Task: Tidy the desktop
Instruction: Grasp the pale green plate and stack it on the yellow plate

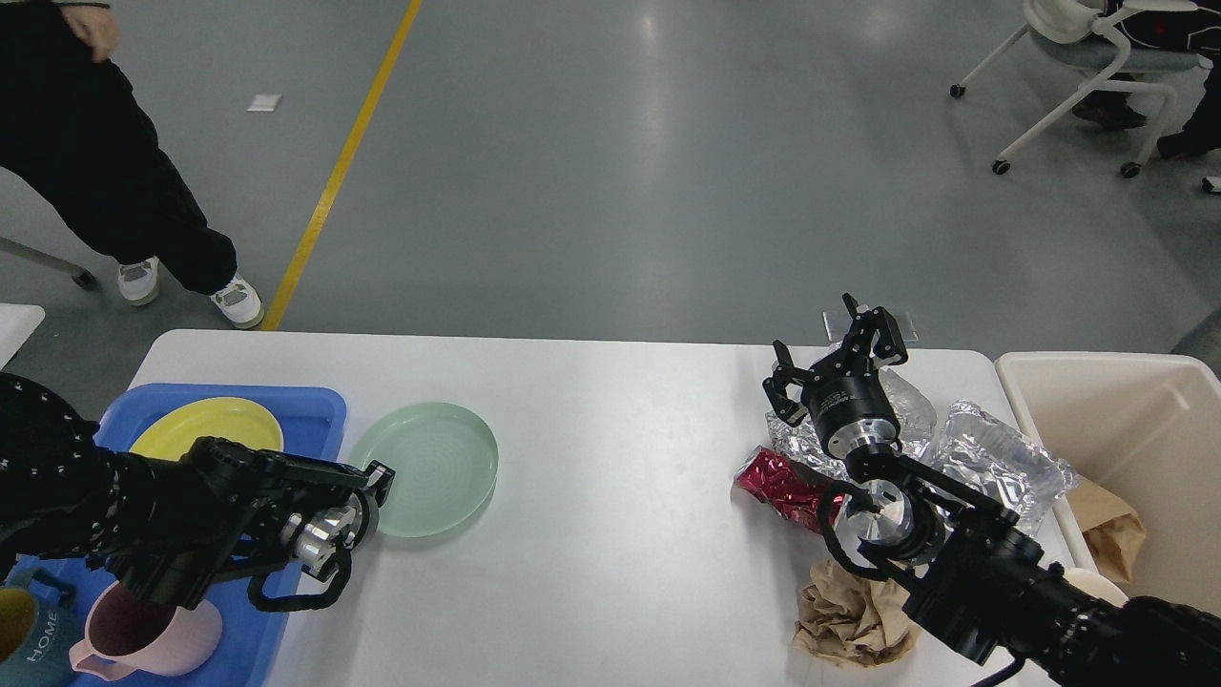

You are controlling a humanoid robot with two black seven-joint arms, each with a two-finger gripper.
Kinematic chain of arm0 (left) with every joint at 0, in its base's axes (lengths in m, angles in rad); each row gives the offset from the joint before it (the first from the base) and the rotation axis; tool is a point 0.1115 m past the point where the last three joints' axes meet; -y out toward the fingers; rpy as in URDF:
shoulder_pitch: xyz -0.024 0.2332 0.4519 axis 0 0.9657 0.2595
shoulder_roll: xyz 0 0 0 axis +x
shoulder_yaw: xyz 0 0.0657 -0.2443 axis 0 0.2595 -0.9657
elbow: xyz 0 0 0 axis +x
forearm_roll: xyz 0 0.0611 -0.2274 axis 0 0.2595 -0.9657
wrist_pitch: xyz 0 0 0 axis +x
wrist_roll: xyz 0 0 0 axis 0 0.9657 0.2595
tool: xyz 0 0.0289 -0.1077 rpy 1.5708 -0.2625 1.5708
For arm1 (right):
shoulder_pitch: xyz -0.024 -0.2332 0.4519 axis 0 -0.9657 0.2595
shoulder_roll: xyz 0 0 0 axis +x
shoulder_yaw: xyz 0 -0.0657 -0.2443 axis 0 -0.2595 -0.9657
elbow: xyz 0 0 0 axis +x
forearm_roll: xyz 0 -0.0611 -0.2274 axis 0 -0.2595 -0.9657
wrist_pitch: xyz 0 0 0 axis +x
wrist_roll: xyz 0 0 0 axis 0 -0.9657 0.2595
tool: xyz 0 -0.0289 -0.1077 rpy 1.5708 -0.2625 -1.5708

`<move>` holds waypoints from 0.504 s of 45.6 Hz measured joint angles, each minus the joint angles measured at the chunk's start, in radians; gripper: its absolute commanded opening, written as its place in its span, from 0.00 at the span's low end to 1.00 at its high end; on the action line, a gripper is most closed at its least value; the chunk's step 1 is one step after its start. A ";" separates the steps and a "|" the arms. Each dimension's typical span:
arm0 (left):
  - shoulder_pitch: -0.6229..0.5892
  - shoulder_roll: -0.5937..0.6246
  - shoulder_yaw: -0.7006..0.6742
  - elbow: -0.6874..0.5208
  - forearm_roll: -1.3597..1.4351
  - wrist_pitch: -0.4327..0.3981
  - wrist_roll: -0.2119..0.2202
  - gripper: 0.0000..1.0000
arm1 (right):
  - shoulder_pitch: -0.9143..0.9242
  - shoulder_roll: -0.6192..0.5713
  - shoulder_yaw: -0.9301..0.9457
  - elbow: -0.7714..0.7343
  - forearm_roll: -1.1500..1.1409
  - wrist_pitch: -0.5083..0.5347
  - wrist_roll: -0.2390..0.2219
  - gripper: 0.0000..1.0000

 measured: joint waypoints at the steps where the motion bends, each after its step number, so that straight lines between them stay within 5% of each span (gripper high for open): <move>1: 0.000 0.000 0.001 -0.001 0.005 -0.003 -0.001 0.01 | 0.000 0.000 0.000 0.000 0.000 0.000 0.000 1.00; 18: -0.049 0.029 0.007 -0.065 0.128 -0.133 0.006 0.00 | 0.000 0.000 0.000 0.000 0.000 0.000 0.000 1.00; 23: -0.119 0.086 0.031 -0.126 0.179 -0.235 0.011 0.00 | 0.000 0.000 0.000 0.000 0.000 0.000 0.000 1.00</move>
